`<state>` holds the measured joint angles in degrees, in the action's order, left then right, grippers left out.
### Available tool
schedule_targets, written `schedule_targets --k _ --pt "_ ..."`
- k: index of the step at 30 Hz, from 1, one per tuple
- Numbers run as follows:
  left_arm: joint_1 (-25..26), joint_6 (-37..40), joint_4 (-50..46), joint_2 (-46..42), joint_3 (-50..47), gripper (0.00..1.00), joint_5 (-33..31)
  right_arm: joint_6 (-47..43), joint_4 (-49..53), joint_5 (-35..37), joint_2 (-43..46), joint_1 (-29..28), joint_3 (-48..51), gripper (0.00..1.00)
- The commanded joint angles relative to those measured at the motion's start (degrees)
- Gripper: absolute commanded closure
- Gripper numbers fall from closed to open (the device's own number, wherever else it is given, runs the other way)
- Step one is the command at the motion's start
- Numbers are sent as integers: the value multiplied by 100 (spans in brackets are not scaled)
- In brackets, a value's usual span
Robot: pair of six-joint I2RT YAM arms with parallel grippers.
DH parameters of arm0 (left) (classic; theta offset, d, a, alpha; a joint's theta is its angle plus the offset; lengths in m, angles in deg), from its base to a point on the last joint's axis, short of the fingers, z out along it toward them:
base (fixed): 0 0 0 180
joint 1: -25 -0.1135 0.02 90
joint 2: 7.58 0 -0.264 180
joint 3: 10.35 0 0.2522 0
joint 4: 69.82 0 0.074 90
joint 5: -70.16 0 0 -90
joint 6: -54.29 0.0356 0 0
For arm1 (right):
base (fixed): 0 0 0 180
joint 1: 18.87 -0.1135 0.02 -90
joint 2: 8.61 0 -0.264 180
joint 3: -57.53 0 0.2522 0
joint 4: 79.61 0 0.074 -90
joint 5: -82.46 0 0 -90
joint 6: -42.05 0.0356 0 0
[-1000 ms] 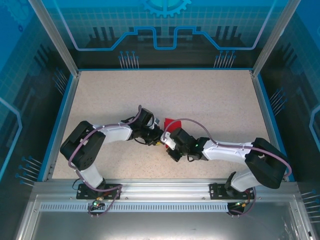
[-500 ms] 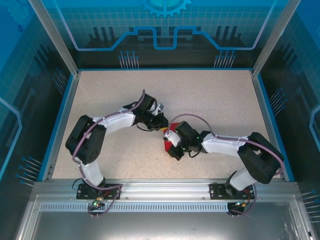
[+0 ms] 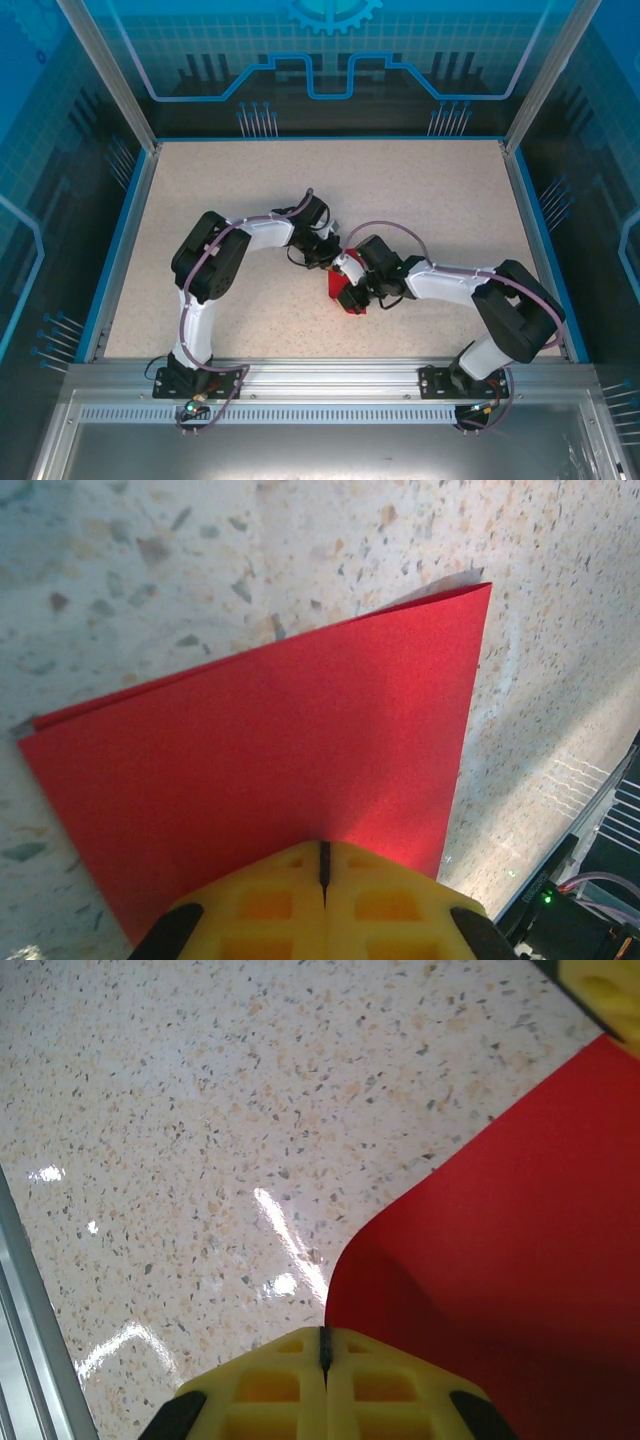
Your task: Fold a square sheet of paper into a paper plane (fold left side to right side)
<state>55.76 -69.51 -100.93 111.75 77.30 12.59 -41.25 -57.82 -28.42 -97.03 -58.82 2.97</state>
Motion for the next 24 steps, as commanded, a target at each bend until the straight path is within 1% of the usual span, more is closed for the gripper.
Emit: schedule_targets --k 1,11,24 --pt "46 220 -289 220 31 96 -24 116 265 -76 -83 203 -154 100" --pt "73 223 -271 221 -66 97 -67 269 577 349 -200 675 -245 100" --pt "99 216 -250 222 -76 98 -61 323 736 626 -262 875 -389 100"
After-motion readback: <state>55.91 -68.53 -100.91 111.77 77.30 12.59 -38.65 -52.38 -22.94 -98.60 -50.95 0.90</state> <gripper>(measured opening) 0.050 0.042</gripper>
